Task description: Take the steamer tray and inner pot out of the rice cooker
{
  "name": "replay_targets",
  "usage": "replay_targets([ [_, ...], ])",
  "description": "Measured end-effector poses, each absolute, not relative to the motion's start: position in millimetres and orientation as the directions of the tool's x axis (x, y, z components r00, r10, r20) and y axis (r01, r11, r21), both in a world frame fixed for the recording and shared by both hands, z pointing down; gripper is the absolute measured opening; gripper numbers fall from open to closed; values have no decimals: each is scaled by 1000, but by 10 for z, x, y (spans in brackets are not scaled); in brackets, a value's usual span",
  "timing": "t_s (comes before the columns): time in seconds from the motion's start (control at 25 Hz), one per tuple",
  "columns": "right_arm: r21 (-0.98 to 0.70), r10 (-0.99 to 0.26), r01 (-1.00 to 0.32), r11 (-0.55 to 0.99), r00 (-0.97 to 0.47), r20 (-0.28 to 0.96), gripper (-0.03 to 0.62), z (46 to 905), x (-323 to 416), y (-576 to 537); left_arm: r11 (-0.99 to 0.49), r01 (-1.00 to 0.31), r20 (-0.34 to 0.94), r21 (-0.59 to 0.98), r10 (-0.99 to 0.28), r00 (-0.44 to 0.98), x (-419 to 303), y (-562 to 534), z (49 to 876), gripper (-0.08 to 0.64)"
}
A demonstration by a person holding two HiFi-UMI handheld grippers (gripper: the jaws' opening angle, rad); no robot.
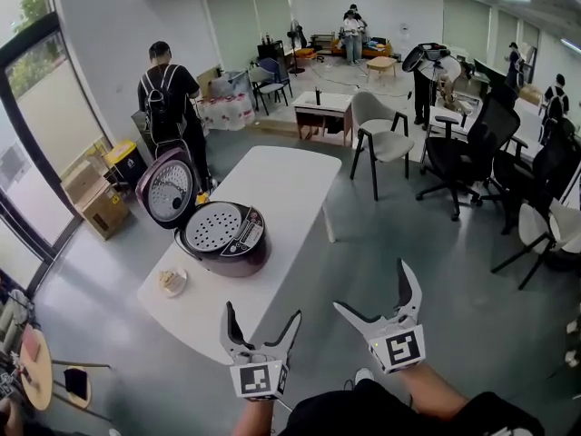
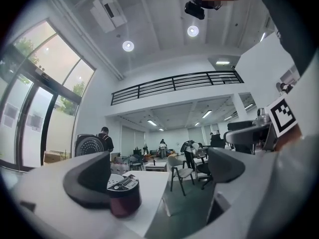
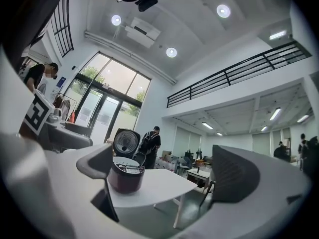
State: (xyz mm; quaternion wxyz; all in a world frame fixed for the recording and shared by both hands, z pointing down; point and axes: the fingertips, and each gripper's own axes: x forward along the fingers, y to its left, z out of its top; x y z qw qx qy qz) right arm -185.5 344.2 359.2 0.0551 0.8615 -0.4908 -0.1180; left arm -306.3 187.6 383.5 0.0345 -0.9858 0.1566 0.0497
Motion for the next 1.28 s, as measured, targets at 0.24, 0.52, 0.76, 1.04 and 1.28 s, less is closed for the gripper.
replay_targets([
  [0.24, 204, -871, -847, -490, 473, -131, 594, 3638, -1535, 3217, -938, -342, -75, -59, -337, 938, -2847, 1649, 3930, 594],
  [0.52, 224, -912, -884, -411, 397, -105, 594, 3714, -989, 2751, -906, -419, -41, -69, -417, 908, -2411, 1305, 3984, 594],
  [0.76, 236, -948, -919, -317, 305, -88, 594, 3707, -507, 2307, -872, -485, -10, -73, -485, 874, -1982, 1052, 3977, 594],
  [1.04, 221, -976, -950, -218, 212, -51, 594, 3746, -71, 1937, -816, -574, 16, -68, -576, 817, -1710, 818, 4010, 594],
  [1.28, 222, -991, -966, -133, 123, -58, 594, 3781, 127, 1658, -762, -645, 36, -52, -647, 762, -1621, 662, 4071, 594],
])
